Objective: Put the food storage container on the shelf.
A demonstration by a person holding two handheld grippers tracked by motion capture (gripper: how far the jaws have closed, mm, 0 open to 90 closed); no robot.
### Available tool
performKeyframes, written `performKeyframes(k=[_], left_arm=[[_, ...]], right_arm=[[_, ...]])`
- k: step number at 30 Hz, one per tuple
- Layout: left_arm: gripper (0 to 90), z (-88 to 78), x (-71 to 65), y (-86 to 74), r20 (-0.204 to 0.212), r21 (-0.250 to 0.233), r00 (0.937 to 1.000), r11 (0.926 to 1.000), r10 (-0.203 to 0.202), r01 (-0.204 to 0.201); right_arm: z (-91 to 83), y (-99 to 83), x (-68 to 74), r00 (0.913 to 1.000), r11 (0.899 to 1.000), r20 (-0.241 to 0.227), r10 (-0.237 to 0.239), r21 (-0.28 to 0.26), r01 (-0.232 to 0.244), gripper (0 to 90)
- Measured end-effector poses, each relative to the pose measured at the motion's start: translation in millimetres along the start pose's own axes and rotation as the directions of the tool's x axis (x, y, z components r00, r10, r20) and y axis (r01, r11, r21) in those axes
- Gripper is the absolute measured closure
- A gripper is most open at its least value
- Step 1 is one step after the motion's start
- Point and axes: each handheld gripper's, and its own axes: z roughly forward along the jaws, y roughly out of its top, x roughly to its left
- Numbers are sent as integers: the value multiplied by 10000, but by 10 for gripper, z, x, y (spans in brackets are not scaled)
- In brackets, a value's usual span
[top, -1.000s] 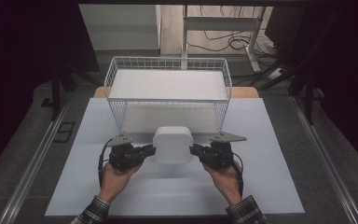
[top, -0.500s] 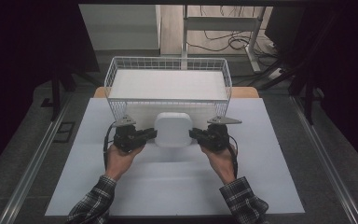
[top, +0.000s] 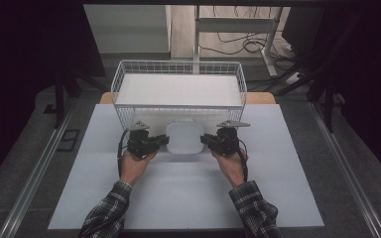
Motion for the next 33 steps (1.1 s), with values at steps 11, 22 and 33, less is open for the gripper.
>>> performKeyframes(k=[11,22,33], left_arm=[[742,80,55,10,-297,-596,9995,9982,99,-117],[731,228,-5,144,-2227,-853,9690,9880,1068,-1285],[401,34,-89,95,-2152,-1042,9689,9836,1220,-1470]], right_arm=[[104,53,-36,9994,9995,215,-284,-121,286,714],[290,180,13,9847,9932,1392,-1053,-346,1111,711],[140,178,72,9847,9883,1139,-1316,-627,1393,791]])
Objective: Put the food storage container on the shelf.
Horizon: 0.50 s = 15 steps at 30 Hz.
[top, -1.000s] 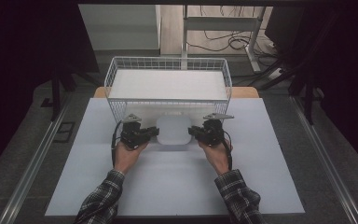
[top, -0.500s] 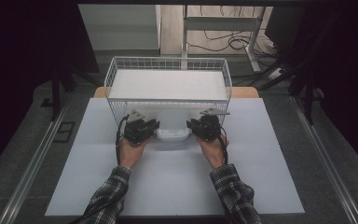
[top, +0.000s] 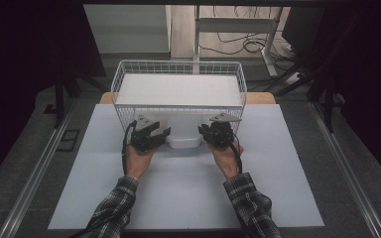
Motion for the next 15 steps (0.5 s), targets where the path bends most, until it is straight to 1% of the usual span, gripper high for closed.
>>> performKeyframes(k=[1,3,4,5,6,7,8,10,12,13,14,15], left_arm=[[376,-44,-11,-16,3,-36,9999,9999,114,-114],[315,-132,-27,-38,334,-3,9993,9998,173,-173],[279,-188,-47,-47,425,-55,9990,9999,155,-153],[248,-248,-68,-57,569,-140,9981,9996,240,-232],[165,-307,-95,-66,715,-117,9971,9996,255,-247],[165,-370,-125,-80,713,-111,9968,9993,372,-365],[141,-441,-155,-101,737,-140,9959,9986,522,-513],[90,-567,-196,-166,959,-41,9935,9981,609,-608],[59,-694,-221,-263,1071,44,9913,9969,771,-780],[51,-757,-224,-317,1060,63,9908,9964,838,-849],[50,-815,-220,-366,1027,97,9910,9961,863,-878],[40,-870,-208,-410,1061,136,9914,9968,769,-788]], right_arm=[[-29,-7,15,9999,10000,-81,-69,-23,69,804],[-93,-18,42,9996,9998,-203,-185,-128,182,831],[-128,-19,57,9994,9996,-253,-215,-183,210,843],[-165,-18,68,9992,9994,-303,-258,-239,251,853],[-247,-14,87,9986,9993,-493,-217,-319,202,862],[-247,-14,87,9986,9993,-493,-217,-319,202,862],[-288,-16,99,9979,9991,-618,-218,-364,195,865],[-369,-25,125,9962,9987,-782,-378,-361,351,867],[-449,-46,153,9932,9982,-1038,-526,-341,492,866],[-487,-59,170,9914,9978,-1156,-604,-345,568,866],[-522,-71,190,9896,9974,-1268,-676,-326,640,867],[-554,-84,213,9877,9969,-1373,-752,-320,715,870]])
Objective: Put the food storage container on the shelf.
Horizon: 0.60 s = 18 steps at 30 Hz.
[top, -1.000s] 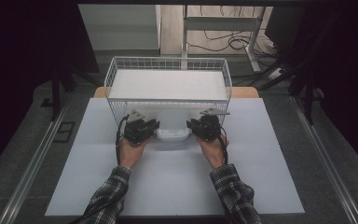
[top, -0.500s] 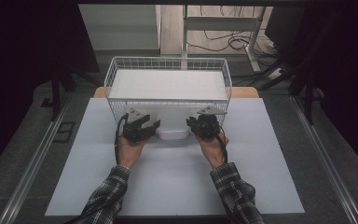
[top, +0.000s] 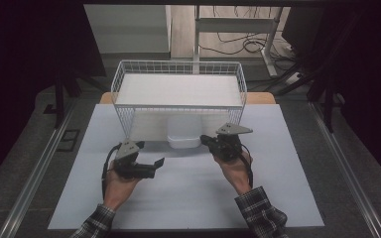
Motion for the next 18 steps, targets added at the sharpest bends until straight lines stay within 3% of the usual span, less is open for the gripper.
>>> performKeyframes(k=[3,5,11,13,18], left_arm=[[27,-164,-8,-146,-58,-112,9992,9992,-386,386],[21,-257,-43,-242,-282,-83,9988,9992,-389,387],[6,-484,-227,-496,-627,-53,9980,10000,78,-81],[5,-548,-312,-595,-574,187,9977,9992,368,-358],[0,-624,-393,-662,-461,307,9975,9982,531,-517]], right_arm=[[-62,-44,79,9995,10000,-311,-65,-28,64,885],[-84,-83,124,9988,9999,-484,-67,-87,63,889],[-46,-180,238,9975,9990,-675,-230,359,255,889],[2,-245,282,9961,9959,-763,-449,748,506,873],[81,-316,322,9952,9926,-874,-434,1097,529,886]])
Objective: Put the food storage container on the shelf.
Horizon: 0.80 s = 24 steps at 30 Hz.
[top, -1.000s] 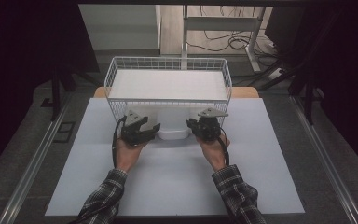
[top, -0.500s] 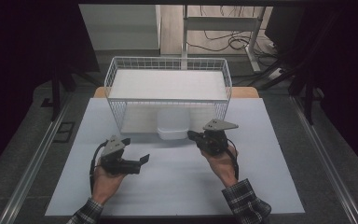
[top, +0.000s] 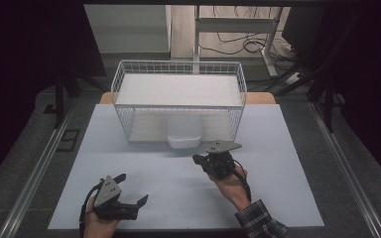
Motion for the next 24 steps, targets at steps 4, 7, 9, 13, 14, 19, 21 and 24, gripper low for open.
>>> performKeyframes(k=[4,7,9,13,14,19,21,24], left_arm=[[0,-65,-31,-35,-108,-24,9999,10000,77,-77],[5,-130,-21,-54,-118,-394,9999,9992,37,-41],[13,-177,-7,-58,29,-671,10000,9977,-36,38],[15,-190,17,-78,-34,-676,9999,9976,-169,166],[15,-188,20,-79,-48,-681,9998,9975,-188,184],[15,-164,18,-83,-26,-592,9999,9982,-120,118],[15,-156,14,-82,5,-574,9999,9983,-106,107],[16,-146,11,-83,5,-528,10000,9986,-72,72]], right_arm=[[109,-34,17,10000,9999,-31,-50,155,50,891],[202,-11,10,9997,9998,-221,95,164,-92,892],[270,15,11,9996,9999,-278,66,148,-62,893],[439,34,-9,9999,9993,43,-156,330,155,894],[479,31,-24,9999,9993,92,-143,351,139,894],[598,47,-131,9986,9993,518,-64,372,45,894],[620,64,-188,9980,9995,611,149,287,-167,894],[663,96,-264,9971,9991,693,319,261,-338,894]])
